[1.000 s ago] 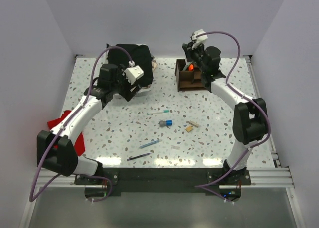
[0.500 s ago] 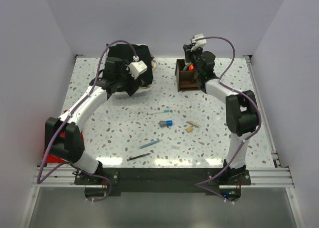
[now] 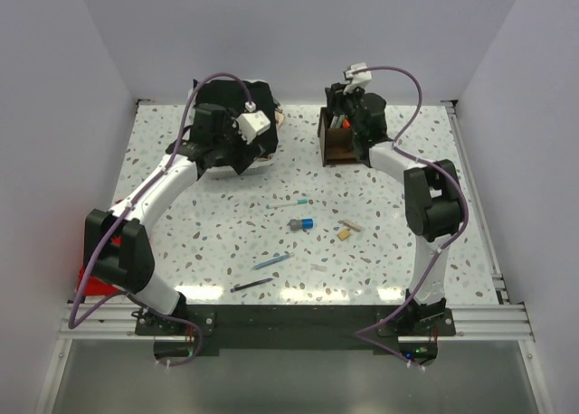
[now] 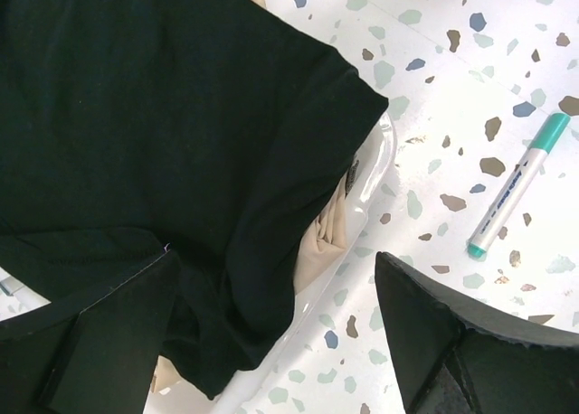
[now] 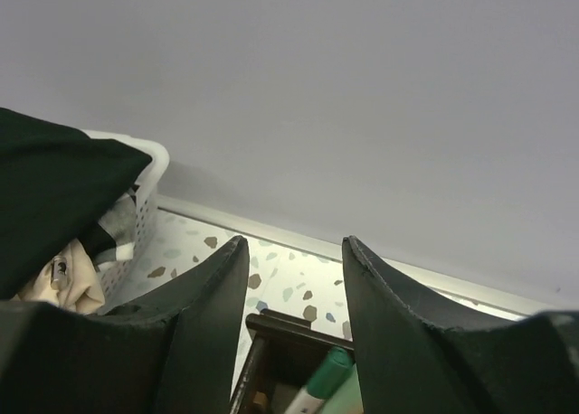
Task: Sort the stationery into containers
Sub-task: Place the pen in the storage box, then pick up the pen from the center of the board.
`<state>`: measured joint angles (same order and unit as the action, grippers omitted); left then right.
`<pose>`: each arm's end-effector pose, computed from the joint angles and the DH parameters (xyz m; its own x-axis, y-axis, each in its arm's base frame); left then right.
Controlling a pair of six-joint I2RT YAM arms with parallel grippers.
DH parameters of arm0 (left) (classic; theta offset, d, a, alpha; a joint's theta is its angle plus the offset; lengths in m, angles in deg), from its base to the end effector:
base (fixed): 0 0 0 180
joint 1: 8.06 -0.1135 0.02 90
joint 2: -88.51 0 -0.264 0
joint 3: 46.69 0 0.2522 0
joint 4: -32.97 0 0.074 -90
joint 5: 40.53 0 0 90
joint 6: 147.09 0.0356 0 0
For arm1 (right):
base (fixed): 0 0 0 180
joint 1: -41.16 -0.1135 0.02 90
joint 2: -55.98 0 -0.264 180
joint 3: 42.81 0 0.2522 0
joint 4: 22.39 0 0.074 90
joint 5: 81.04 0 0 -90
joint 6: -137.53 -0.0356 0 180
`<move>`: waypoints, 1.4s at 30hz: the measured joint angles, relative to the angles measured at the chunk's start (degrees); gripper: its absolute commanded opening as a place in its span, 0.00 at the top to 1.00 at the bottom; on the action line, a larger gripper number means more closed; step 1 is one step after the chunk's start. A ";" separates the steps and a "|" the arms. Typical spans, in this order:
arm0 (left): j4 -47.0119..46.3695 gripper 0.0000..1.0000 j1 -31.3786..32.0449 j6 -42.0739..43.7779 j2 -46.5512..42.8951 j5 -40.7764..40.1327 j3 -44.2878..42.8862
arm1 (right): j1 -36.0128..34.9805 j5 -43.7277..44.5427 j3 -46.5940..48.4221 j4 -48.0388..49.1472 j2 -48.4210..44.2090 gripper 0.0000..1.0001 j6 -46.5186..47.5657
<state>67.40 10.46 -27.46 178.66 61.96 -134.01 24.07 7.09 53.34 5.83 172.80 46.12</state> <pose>0.3381 -0.1214 0.2992 -0.2650 0.5978 -0.7566 0.6953 0.6621 0.2797 0.4620 0.1433 0.2745 0.1176 0.0619 -0.9911 -0.3276 0.9446 0.0201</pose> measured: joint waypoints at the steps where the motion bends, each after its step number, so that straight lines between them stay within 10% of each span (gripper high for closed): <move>1: 0.02 0.07 0.00 0.04 0.00 0.28 0.00 | 0.00 0.11 0.00 -0.50 -0.24 0.49 0.07; 13: 2.84 0.14 7.41 12.31 -2.08 9.97 0.15 | 0.17 -5.46 -4.63 -19.37 -22.10 0.26 6.73; 21: 6.49 0.13 11.47 14.08 -4.04 12.90 2.36 | 0.15 -25.92 -2.62 -54.40 -29.70 0.23 21.99; 25: 7.06 0.30 11.34 13.16 -4.90 14.91 2.64 | 0.35 -28.81 -5.81 -65.35 -30.12 0.21 24.50; 34: 23.43 0.40 14.51 17.25 20.24 21.79 -25.00 | 11.13 -31.12 -2.60 -71.60 -29.05 0.25 16.28; 42: 37.27 0.40 18.10 21.92 31.23 19.96 -32.24 | 20.41 -32.17 -1.29 -73.24 -28.26 0.24 13.05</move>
<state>104.66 28.56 -5.54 209.90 81.92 -166.24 44.49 -25.08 52.05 -67.41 144.54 59.17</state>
